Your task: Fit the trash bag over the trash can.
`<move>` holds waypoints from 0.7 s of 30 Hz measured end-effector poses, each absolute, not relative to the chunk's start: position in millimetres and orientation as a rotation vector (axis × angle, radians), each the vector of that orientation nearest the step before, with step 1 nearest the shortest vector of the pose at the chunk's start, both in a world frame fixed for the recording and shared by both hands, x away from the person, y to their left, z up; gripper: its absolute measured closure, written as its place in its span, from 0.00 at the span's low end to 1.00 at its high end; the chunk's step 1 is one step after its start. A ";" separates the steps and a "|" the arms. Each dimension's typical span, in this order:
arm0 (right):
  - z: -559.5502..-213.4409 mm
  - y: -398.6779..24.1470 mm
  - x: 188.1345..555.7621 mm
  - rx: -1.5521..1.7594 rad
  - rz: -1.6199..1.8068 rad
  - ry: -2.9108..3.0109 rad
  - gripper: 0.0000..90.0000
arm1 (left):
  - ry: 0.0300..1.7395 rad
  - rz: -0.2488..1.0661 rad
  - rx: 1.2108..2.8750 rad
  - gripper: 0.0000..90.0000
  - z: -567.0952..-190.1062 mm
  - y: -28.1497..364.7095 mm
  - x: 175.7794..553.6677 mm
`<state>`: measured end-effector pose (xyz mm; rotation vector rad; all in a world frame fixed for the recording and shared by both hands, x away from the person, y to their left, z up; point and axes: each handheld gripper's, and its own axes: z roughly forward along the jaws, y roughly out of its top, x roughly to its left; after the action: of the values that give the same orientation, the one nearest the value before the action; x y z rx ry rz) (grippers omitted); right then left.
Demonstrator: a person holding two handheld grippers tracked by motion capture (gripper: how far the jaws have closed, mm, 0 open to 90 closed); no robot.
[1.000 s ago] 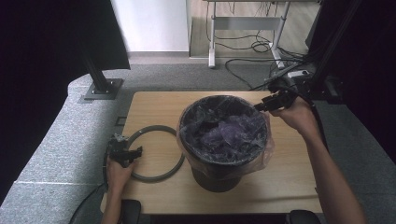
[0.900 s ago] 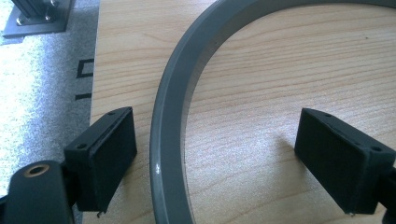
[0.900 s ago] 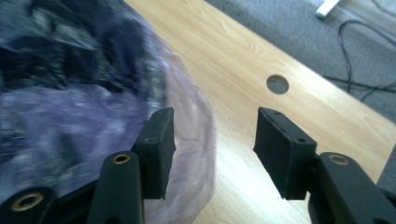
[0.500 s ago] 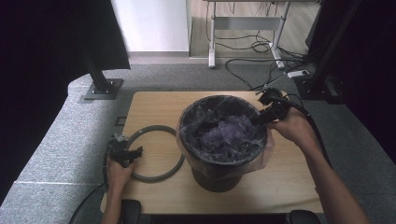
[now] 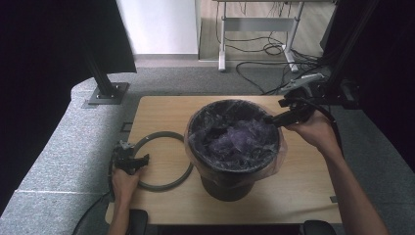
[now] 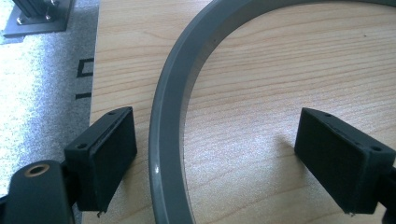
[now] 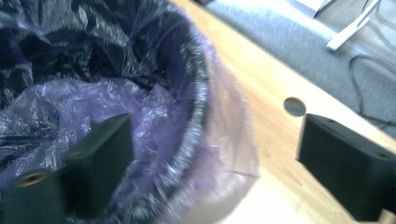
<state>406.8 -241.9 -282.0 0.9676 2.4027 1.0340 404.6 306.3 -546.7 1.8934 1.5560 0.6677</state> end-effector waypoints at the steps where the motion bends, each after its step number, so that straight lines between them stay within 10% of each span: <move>1: -281.5 -246.7 405.3 0.963 1.046 2.384 0.05 | 1.556 0.668 1.893 0.14 -546.7 306.4 404.6; 21: -353.1 -323.3 377.4 1.045 1.148 2.254 0.00 | 1.487 0.627 1.957 0.07 -547.4 306.2 396.0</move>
<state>377.4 -323.3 -353.1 1.0452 2.2542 1.1484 396.0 306.2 -547.4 1.9566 1.4867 0.6275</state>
